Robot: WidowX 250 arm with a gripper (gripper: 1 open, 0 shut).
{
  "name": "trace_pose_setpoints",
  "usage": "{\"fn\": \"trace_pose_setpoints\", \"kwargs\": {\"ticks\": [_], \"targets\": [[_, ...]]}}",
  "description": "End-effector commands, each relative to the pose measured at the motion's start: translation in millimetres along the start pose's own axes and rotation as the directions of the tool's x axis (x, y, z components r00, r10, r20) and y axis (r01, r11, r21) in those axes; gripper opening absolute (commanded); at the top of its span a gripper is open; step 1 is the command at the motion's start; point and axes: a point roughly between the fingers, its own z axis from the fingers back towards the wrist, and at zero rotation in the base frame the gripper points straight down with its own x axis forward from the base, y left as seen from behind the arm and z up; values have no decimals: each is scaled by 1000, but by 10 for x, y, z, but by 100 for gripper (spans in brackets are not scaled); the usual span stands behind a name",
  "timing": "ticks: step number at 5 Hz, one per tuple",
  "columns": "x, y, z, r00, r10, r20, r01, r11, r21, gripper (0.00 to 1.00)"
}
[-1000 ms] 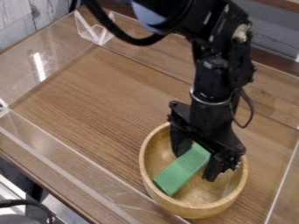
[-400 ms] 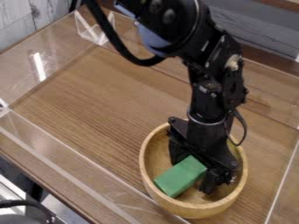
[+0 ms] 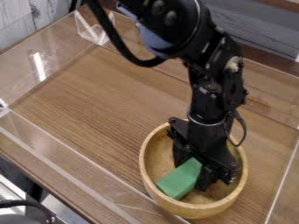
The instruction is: Remove the green block from inside the brown bowl and put it on the table
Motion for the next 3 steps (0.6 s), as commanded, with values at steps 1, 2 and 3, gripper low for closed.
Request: {"fn": "trace_pose_setpoints", "kwargs": {"ticks": [1,2,3], "targets": [[79,26,166,999,4,33,-5,1000,6,0],[80,37,222,1000,6,24,-6,1000,13,0],[84,50,285,1000,10,17,-10,1000,18,0]]}}
